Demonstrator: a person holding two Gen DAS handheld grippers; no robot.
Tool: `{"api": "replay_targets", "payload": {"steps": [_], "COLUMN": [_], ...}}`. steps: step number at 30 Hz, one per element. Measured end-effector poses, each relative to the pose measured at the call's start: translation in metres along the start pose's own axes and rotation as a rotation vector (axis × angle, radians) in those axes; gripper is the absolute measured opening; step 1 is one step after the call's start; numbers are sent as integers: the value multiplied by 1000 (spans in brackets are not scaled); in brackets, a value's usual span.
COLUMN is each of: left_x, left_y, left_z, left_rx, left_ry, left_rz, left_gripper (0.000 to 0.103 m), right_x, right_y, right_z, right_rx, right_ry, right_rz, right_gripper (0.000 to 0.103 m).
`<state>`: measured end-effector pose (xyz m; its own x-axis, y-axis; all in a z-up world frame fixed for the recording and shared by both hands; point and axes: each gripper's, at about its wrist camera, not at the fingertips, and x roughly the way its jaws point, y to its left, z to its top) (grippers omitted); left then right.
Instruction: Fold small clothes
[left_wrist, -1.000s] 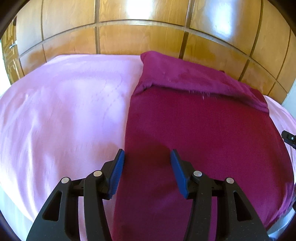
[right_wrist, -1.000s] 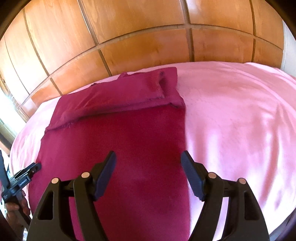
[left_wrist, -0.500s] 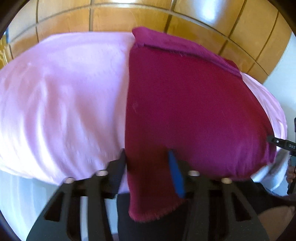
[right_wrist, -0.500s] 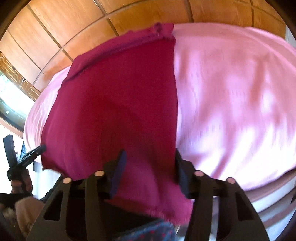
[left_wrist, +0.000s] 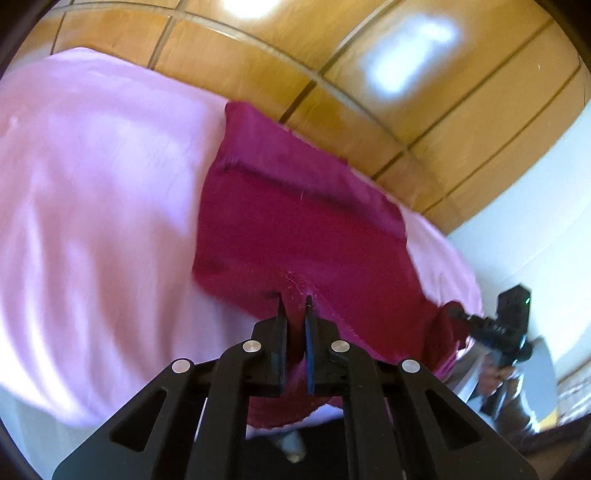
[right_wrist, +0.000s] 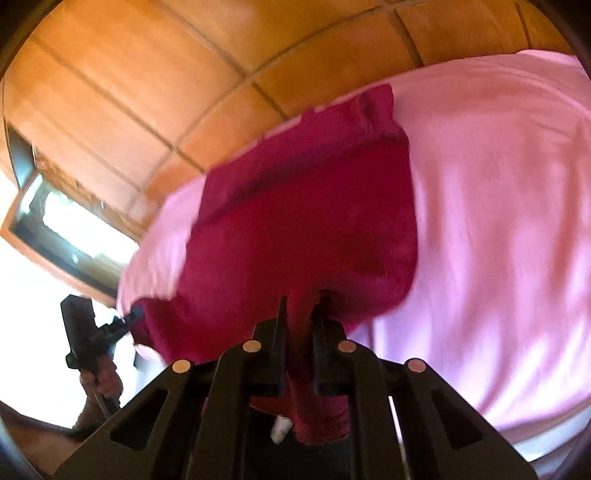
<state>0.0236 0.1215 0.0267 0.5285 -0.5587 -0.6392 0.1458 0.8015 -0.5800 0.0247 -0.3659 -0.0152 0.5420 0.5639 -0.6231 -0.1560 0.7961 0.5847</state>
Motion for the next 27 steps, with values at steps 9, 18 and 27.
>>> {"api": "replay_targets", "payload": {"steps": [9, 18, 27], "left_x": [76, 74, 54], "left_y": [20, 56, 85], "left_z": [79, 100, 50], "left_rx": [-92, -241, -163], "left_ry": [-38, -76, -61], "left_rz": [40, 66, 70], "left_gripper": [6, 67, 67], "right_x": [46, 46, 10], "right_y": [-32, -41, -51], "right_z": [72, 89, 52], "right_rx": [95, 130, 86], "right_ry": [-59, -107, -130], "right_rz": [-97, -38, -125], "right_gripper": [9, 75, 82]}}
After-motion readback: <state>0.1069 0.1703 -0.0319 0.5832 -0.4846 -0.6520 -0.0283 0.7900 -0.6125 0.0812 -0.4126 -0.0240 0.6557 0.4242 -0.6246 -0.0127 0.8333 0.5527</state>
